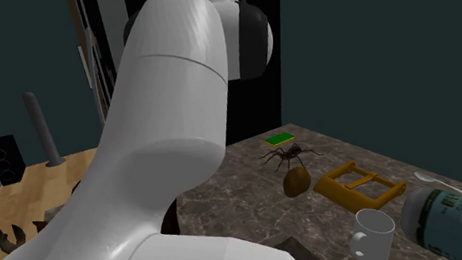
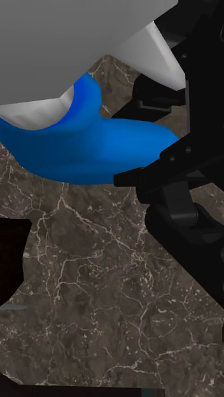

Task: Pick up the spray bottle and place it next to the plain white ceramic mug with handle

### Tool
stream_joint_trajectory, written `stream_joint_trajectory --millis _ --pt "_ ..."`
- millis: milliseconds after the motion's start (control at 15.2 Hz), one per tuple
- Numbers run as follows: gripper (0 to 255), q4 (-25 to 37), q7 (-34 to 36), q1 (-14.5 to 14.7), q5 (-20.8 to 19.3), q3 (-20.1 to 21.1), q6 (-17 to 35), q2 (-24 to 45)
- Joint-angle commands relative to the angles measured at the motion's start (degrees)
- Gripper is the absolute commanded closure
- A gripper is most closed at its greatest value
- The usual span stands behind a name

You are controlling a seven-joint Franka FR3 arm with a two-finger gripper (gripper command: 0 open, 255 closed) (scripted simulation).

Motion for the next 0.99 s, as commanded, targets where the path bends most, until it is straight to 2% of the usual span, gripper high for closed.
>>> stream_joint_trajectory --millis 0,396,924 --pt "255 -5.49 -1.66 -1.09 0.08 -0.35 1.15 -3.84" --pt "255 -20.89 -8.22 -5.43 -0.16 -2.10 3.17 -15.18" --pt "255 -32.71 -16.63 -10.88 -1.67 -5.23 2.05 -25.54"
